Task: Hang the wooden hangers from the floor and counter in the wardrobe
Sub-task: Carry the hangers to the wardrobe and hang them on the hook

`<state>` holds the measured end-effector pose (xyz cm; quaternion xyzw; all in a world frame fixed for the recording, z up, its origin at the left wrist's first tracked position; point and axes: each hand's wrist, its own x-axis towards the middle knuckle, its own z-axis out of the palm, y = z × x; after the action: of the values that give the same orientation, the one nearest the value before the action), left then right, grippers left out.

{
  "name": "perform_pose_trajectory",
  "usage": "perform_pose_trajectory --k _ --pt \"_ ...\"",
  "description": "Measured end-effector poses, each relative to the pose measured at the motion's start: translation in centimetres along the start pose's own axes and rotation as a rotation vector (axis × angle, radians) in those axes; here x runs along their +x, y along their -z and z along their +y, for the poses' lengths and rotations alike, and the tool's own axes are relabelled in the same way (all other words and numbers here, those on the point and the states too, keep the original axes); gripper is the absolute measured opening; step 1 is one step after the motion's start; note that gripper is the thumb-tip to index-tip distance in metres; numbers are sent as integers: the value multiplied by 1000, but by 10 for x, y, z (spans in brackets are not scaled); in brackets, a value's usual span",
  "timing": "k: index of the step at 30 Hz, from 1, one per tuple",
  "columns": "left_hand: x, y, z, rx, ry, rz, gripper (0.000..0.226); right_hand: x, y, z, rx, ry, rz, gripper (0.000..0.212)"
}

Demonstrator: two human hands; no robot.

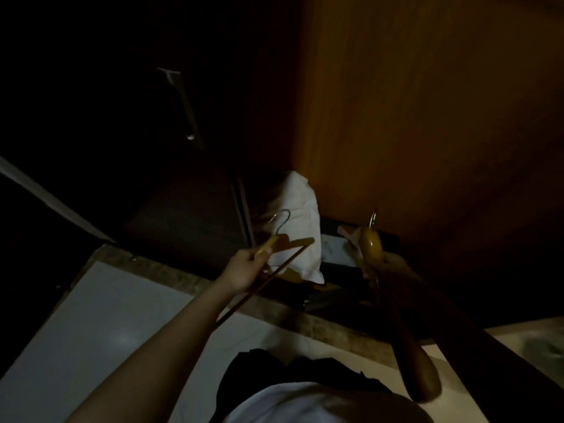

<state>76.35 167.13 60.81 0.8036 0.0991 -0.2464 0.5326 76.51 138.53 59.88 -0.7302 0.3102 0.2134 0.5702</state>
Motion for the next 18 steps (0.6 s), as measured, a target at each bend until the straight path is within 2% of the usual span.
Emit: perform_pose_trajectory --k 4,9,13,16,18 --pt "20 -2 55 -32 -155 -80 33 -10 17 -42 94 66 18 29" --pt "33 -4 132 7 -308 -101 36 -32 17 -92 262 264 61 21" --pt "34 -6 180 45 -401 -159 40 -49 12 -126 284 390 125 32" --pt "31 -4 213 62 -471 -209 41 -54 11 -153 425 442 142 51" --pt "28 -1 230 39 -503 -225 42 -57 11 -171 527 469 141 55"
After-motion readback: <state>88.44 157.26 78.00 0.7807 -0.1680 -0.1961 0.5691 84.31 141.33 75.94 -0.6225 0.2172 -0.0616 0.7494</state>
